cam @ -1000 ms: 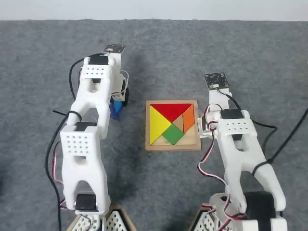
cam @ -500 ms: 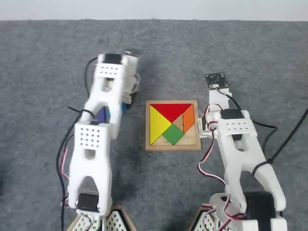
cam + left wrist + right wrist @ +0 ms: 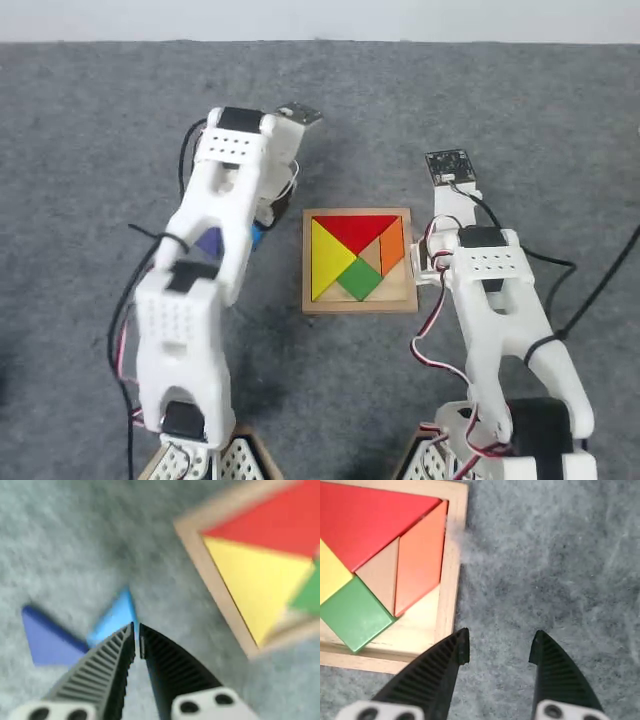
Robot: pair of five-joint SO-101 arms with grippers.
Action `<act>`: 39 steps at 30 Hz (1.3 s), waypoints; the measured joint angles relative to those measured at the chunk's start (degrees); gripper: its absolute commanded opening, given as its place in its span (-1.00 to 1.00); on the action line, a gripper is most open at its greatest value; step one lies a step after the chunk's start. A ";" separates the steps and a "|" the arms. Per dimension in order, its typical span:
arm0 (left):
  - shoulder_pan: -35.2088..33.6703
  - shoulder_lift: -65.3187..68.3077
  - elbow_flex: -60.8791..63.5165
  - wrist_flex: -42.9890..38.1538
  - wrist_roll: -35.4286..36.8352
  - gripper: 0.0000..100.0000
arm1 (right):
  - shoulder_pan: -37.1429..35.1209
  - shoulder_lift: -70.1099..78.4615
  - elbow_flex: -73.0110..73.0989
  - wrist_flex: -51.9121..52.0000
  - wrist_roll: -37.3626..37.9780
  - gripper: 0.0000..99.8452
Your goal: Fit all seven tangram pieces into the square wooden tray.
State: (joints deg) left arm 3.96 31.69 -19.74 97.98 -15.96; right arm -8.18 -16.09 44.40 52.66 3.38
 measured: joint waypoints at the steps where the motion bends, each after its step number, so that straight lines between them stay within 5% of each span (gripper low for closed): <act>1: -0.26 -3.52 3.69 -0.70 -0.62 -0.85 | 0.00 0.00 0.00 0.00 0.00 -0.60; 8: -4.84 -12.66 22.95 -12.31 -5.89 -0.68 | 0.00 0.00 0.00 0.00 0.00 -0.60; 16: -3.43 -8.44 24.00 -20.84 -6.59 -0.67 | 0.00 0.00 0.00 0.00 0.00 -0.60; 39: -8.18 3.16 13.63 -19.52 -10.37 -0.77 | 0.00 0.00 0.00 0.00 0.09 -0.60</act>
State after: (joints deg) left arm -4.22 34.86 -6.11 78.46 -26.33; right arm -8.18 -16.09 44.40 52.66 3.47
